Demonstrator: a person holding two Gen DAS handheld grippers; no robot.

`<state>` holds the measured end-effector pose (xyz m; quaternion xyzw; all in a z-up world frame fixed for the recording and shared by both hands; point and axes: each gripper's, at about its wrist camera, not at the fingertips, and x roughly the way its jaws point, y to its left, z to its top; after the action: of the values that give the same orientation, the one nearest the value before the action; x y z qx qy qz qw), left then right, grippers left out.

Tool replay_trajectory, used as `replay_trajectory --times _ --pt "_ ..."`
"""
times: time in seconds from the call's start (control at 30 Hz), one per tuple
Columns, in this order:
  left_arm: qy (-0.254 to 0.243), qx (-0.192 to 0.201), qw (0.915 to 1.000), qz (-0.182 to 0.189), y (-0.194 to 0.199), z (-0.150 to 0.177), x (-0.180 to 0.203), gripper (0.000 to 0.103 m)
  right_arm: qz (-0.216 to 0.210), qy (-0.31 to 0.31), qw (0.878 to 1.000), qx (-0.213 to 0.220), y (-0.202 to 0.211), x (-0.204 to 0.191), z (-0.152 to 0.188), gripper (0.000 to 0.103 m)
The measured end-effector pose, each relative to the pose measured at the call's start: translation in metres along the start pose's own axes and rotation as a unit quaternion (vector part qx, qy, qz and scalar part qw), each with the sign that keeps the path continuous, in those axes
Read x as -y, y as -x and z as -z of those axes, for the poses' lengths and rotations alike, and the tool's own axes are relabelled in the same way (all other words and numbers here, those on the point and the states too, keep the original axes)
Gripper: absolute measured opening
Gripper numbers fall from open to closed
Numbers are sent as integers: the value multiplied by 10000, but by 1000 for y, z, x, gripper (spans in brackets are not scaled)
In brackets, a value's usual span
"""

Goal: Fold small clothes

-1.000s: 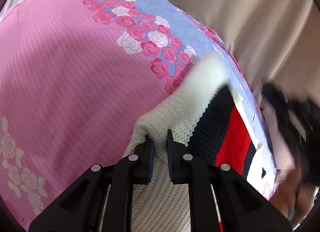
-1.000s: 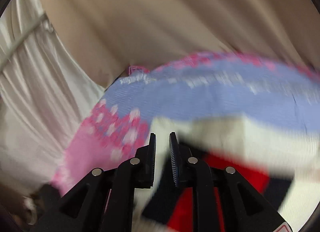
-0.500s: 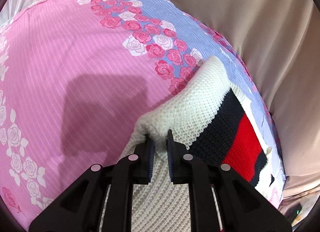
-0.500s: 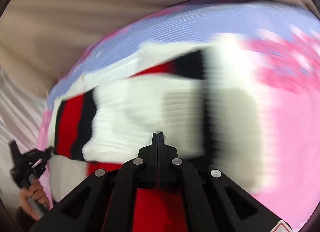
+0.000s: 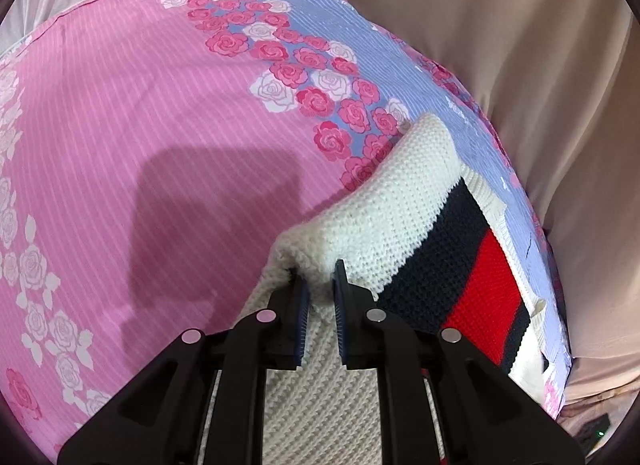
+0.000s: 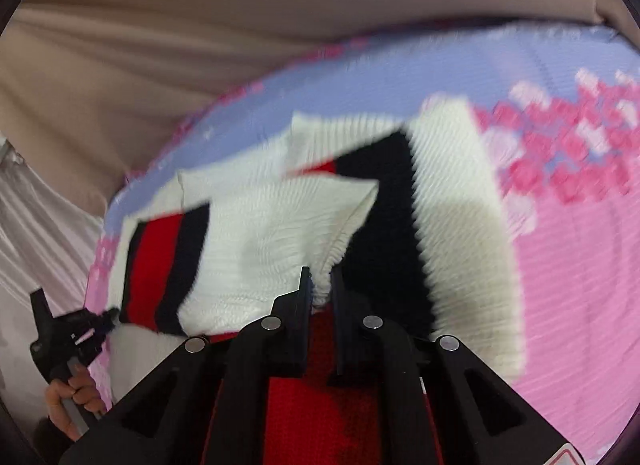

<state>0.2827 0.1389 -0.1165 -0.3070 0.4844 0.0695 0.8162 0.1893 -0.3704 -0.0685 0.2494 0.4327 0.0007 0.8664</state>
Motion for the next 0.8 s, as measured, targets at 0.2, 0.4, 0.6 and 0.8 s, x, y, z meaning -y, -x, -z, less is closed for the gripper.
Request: replay_trajectory --times 0.2,0.4,0.6,0.8 --pt "-289 248 9992 -152 -3 7 7 12 284 75 9995 -107 -25 25 13 7" --pt "-409 -167 9989 139 32 14 -2 51 105 -231 9997 4 43 17 23 26" --pt "-1018 -772 9918 -21 93 78 -72 70 194 -357 9943 -985 120 33 160 52" --pt "-799 -1301 9883 -31 131 152 -129 77 68 -818 9846 -1546 143 24 287 58"
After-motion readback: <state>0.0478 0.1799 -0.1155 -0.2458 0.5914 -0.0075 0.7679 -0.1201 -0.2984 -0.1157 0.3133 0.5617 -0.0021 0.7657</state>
